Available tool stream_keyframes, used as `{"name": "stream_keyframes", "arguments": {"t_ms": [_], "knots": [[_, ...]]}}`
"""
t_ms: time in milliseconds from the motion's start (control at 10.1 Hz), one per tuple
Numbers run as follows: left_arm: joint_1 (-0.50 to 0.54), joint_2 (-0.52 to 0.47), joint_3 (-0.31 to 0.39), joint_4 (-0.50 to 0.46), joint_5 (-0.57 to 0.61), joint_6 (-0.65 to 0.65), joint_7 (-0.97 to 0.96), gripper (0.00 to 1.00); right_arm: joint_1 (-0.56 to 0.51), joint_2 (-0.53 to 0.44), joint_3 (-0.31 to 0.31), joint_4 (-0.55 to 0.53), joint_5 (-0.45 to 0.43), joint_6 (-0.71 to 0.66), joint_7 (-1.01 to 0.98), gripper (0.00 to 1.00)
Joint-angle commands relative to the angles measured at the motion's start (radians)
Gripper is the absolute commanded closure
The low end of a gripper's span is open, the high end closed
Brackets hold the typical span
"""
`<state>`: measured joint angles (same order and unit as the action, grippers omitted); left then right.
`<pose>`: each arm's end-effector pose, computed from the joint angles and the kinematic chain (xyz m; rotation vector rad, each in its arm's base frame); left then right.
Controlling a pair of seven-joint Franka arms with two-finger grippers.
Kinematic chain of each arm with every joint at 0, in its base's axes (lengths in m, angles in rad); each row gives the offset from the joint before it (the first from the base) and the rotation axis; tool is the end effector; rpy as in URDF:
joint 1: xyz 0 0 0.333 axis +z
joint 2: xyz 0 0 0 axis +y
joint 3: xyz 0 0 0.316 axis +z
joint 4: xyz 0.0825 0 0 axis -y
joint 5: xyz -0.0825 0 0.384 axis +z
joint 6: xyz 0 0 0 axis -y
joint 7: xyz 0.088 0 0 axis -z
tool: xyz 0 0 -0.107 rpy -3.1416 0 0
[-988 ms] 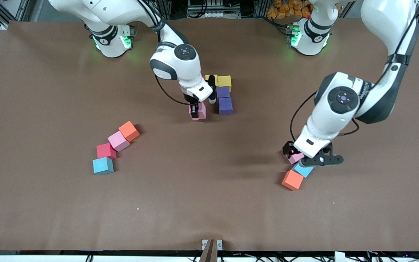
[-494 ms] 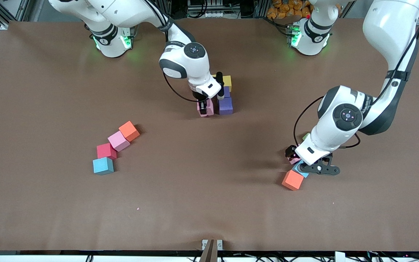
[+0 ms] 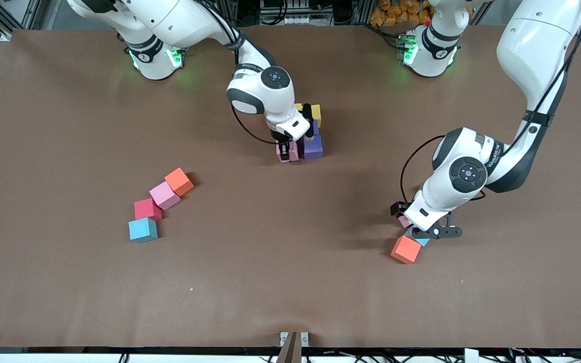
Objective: Form number 2 with 11 blocks
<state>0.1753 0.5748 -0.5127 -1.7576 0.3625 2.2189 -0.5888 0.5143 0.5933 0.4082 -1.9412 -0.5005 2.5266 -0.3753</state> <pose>0.6331 -0.1776 0.2724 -3.1164 -0.1437 0.0204 0.3811 0.4951 0.2009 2.1143 2.2460 0.1393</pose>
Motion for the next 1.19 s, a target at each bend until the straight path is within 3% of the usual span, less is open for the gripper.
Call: {"name": "stream_keyframes", "arguments": {"t_ms": [0, 692, 1087], "knots": [[0.018, -0.012, -0.006, -0.023, -0.014, -0.010, -0.145, 0.00, 0.013, 0.020, -0.008, 0.025, -0.024, 0.000, 0.027, 0.55], [0.029, 0.025, -0.006, -0.028, -0.011, -0.002, -0.411, 0.00, 0.050, 0.043, -0.029, 0.062, 0.017, 0.009, 0.029, 0.55], [0.027, 0.054, -0.004, -0.031, 0.012, 0.002, -0.417, 0.00, 0.061, 0.046, -0.032, 0.064, 0.030, 0.009, 0.029, 0.55]]}}
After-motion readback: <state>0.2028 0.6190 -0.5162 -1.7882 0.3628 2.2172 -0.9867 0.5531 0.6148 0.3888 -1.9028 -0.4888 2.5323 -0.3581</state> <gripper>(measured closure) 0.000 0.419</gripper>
